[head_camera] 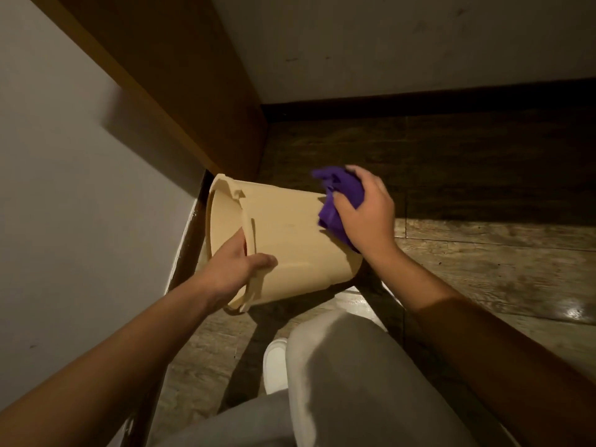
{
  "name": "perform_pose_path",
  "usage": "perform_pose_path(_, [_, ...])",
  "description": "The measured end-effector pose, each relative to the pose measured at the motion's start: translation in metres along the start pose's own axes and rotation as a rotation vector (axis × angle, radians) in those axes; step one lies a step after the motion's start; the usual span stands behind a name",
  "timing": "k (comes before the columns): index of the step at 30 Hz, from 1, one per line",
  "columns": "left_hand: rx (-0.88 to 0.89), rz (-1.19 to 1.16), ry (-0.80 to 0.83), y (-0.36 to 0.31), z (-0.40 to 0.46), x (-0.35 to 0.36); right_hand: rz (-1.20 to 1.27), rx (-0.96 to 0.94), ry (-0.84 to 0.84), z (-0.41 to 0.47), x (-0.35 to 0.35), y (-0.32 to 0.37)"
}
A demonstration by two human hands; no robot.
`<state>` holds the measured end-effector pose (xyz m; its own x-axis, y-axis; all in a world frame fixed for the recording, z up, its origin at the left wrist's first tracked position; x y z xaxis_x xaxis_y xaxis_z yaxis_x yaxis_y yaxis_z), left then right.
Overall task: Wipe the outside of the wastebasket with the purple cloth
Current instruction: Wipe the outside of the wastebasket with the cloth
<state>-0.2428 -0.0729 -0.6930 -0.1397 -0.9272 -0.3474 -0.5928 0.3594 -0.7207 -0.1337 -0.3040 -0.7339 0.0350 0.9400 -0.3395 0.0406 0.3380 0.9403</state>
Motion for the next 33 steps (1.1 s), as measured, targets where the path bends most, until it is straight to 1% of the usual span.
perform_pose_path(2, [-0.007,-0.044,-0.001,-0.002,0.000,0.001,0.080,-0.106,0.056,-0.004,0.014,0.046])
perform_pose_path(5, [0.037,-0.078,0.004,-0.010,0.002,0.006,0.041,-0.258,0.186,-0.022,0.051,0.089])
perform_pose_path(7, [0.062,-0.099,0.008,-0.014,0.002,0.009,-0.079,-0.332,0.235,-0.038,0.075,0.088])
perform_pose_path(9, [0.035,-0.134,-0.007,-0.009,0.003,0.005,-0.158,-0.339,0.251,-0.048,0.088,0.066])
perform_pose_path(13, [-0.053,-0.141,-0.062,0.010,0.003,-0.012,-0.295,-0.237,0.187,-0.039,0.081,0.005])
perform_pose_path(16, [-0.059,-0.129,-0.071,0.018,0.003,-0.014,-0.415,-0.132,0.171,-0.018,0.059,-0.038])
perform_pose_path(19, [-0.053,-0.102,-0.067,0.015,0.004,-0.011,-0.533,0.026,0.190,0.005,0.032,-0.074])
perform_pose_path(21, [-0.031,-0.081,-0.083,0.013,0.006,-0.011,-0.509,0.129,0.183,0.018,0.016,-0.084])
perform_pose_path(22, [-0.021,-0.060,-0.098,0.012,0.008,-0.012,-0.462,0.143,0.159,0.022,0.009,-0.080])
perform_pose_path(24, [-0.001,-0.012,-0.128,0.010,0.011,-0.013,-0.312,0.070,0.085,0.026,0.002,-0.052])
perform_pose_path(26, [0.004,0.028,-0.137,0.009,0.012,-0.011,-0.137,-0.063,0.046,0.023,0.007,-0.005])
perform_pose_path(27, [0.006,0.044,-0.135,0.007,0.012,-0.011,-0.068,-0.134,0.049,0.020,0.014,0.021])
perform_pose_path(29, [0.016,0.056,-0.127,0.002,0.013,-0.009,0.022,-0.240,0.105,0.013,0.034,0.066])
perform_pose_path(31, [0.037,0.063,-0.132,-0.006,0.012,-0.008,0.025,-0.329,0.194,-0.002,0.058,0.094])
perform_pose_path(33, [0.060,0.037,-0.131,-0.011,0.011,-0.007,-0.109,-0.420,0.263,-0.025,0.081,0.095])
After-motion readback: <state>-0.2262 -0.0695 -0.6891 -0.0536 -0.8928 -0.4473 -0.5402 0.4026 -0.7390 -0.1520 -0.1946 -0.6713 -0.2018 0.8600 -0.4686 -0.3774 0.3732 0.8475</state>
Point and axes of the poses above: each hand's wrist, its own z-axis towards the middle knuckle, its own x-axis out of the palm, y = z × x, the point moved 7 cm from there along z, towards the middle knuckle, and after that the axes turned 1 degree about y, right-handed, at the moved point
